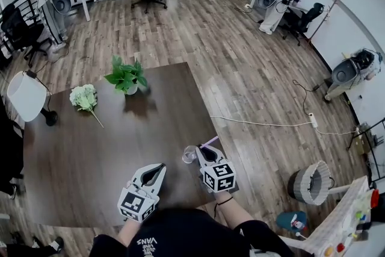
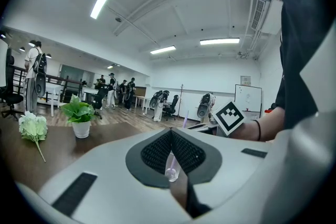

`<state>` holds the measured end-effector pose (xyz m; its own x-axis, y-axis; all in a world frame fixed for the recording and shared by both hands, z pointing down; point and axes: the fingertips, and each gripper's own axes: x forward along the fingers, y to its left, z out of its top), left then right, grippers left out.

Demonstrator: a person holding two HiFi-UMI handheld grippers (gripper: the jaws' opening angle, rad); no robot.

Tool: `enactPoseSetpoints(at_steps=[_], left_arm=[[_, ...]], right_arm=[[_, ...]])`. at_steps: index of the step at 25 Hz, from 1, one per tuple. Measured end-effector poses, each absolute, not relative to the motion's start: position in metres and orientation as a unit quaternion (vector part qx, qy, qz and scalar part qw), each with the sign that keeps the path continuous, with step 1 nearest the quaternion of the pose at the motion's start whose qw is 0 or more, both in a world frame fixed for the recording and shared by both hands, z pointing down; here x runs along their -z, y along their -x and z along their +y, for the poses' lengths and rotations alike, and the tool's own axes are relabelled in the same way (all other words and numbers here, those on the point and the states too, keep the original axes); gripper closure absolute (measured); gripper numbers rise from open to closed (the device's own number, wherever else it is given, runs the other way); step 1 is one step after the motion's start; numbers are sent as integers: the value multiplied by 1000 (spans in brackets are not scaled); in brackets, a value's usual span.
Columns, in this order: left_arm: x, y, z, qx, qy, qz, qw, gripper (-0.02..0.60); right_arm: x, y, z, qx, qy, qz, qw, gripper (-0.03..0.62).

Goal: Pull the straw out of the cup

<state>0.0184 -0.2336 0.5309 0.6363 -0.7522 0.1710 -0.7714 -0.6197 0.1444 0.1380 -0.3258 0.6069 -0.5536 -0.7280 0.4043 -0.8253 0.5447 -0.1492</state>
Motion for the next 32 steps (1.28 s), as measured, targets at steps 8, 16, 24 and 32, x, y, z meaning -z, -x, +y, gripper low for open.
enactPoseSetpoints(at_steps=[8,16,24,32], left_arm=[[-527,-22,-229,-43,-904,-414,100,571],[-520,-27,-219,-38,-911,-401,92,571],[-516,-26,-206,-36,-914,-394,89,571],[-514,-31,-198,-30,-921,-378,93,570]], right_arm=[[-585,-141,-318,-154,-456,-867,130,551],[-557,-147,-304,-140,-468,-866,103,551],[-534,-149,-288,-126,-478,-866,82,551],[-503,-154,-270,-107,-487,-865,57,551]])
